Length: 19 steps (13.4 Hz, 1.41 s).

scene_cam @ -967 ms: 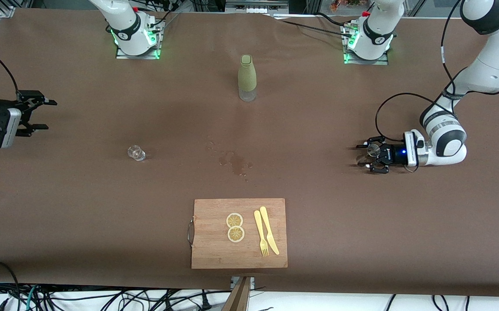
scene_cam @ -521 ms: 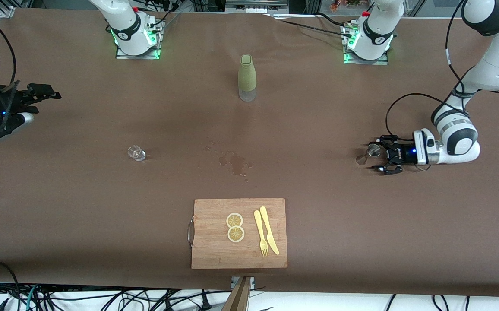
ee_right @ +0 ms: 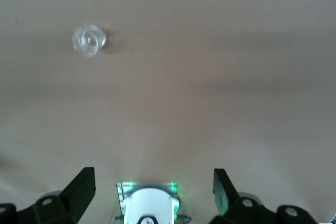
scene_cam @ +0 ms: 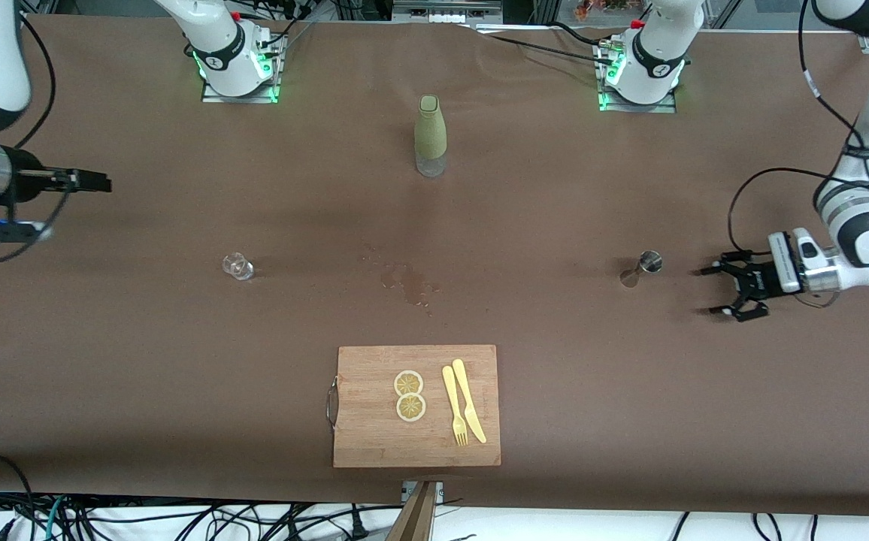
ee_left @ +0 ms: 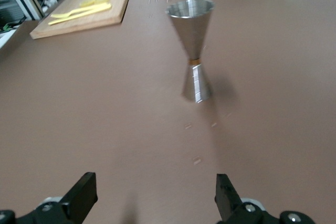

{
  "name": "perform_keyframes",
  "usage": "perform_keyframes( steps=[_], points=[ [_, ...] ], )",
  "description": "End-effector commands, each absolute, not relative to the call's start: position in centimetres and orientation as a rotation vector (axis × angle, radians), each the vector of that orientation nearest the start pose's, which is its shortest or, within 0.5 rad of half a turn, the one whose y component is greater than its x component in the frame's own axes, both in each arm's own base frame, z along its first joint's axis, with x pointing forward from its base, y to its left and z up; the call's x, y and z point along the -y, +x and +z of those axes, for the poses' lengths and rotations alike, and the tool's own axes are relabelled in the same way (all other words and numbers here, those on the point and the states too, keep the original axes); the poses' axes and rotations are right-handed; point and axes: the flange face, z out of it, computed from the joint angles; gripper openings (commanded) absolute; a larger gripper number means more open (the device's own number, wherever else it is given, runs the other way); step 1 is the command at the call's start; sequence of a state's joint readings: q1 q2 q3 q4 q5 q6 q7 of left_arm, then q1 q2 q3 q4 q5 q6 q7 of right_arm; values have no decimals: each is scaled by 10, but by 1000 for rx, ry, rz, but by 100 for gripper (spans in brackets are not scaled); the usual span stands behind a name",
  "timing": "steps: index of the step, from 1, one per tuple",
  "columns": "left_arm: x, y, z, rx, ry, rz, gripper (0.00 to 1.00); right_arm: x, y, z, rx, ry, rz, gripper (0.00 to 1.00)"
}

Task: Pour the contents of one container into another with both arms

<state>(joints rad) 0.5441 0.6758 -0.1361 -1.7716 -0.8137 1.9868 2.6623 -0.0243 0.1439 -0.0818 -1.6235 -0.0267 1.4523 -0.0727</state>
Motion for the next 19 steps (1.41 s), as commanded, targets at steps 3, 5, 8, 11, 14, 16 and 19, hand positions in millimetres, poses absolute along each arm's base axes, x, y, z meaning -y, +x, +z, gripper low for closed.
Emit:
perform_keyframes(
  steps=[3, 5, 8, 11, 14, 16, 19],
  points=[
    [-189, 581, 299, -2463, -2148, -901, 100, 77, 580, 600, -136, -3130, 165, 100],
    [-168, 584, 350, -2342, -2318, -686, 100, 72, 573, 613, -136, -3118, 146, 100],
    [-127, 577, 421, -2064, -2587, -446, 100, 34, 566, 611, -195, -3120, 158, 100],
    [-82, 560, 486, -1691, -2791, -250, 100, 39, 569, 608, -192, -3110, 122, 100],
    [-53, 542, 531, -1092, -3068, -101, 100, 41, 564, 608, -199, -3108, 138, 100],
    [-40, 532, 549, -681, -3199, -28, 100, 41, 558, 610, -203, -3107, 183, 100],
    [-31, 527, 580, -102, -3215, 69, 100, 39, 557, 610, -200, -3106, 186, 100]
  ],
)
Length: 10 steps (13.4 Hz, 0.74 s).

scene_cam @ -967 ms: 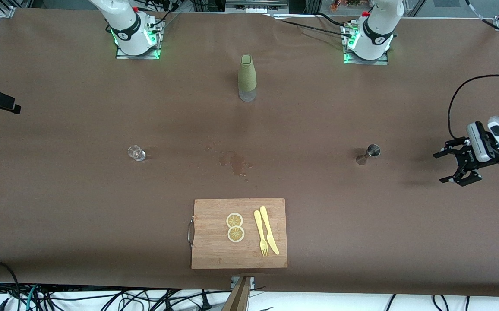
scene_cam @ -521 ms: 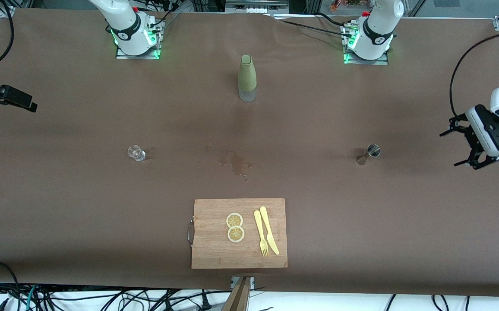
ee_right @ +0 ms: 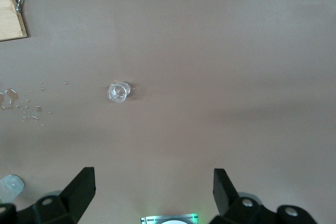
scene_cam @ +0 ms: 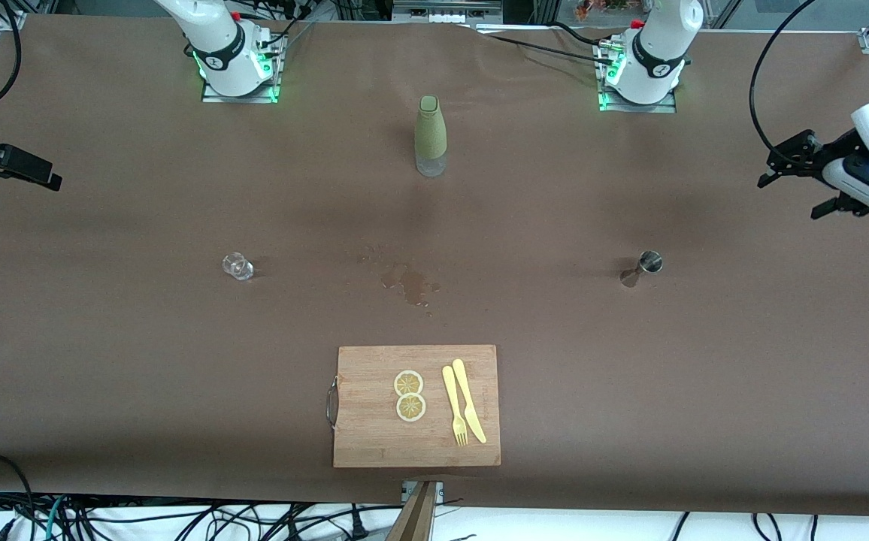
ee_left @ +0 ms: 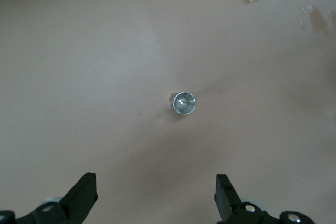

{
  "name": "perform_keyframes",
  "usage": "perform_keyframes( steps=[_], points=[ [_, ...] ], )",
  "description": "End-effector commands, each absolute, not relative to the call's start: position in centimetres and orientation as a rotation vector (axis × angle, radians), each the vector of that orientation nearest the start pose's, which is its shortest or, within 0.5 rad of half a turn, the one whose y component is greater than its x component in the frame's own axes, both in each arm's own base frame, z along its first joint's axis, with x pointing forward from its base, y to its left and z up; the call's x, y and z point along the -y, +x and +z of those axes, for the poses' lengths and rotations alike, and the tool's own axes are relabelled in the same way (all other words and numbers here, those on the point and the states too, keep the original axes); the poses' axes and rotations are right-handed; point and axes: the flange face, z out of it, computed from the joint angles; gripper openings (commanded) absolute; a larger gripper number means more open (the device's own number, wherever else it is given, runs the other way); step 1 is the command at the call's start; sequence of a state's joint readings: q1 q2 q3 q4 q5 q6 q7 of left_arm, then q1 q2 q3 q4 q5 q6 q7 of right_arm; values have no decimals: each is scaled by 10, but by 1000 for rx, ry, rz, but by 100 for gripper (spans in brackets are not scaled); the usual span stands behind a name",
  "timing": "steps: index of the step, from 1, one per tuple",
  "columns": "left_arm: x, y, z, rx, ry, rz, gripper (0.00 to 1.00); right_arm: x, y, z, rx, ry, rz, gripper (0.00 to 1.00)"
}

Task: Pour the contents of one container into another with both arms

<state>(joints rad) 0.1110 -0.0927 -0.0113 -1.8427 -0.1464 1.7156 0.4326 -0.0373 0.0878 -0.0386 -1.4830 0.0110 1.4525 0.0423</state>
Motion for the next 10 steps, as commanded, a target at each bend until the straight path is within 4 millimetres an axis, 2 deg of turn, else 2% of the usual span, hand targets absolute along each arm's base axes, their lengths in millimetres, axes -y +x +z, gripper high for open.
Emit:
perform_keyframes(
  steps=[1, 2, 3, 10],
  points=[
    [-22, 526, 587, -18, -3165, 102, 100, 38, 558, 611, -198, -3106, 179, 100],
    [-17, 525, 595, 27, -3144, 118, 100, 36, 559, 611, -191, -3107, 174, 100],
    [-22, 524, 602, 51, -3144, 109, 100, 36, 559, 613, -189, -3109, 165, 100],
    [-23, 522, 607, 85, -3144, 111, 100, 37, 560, 611, -189, -3110, 172, 100]
  ],
)
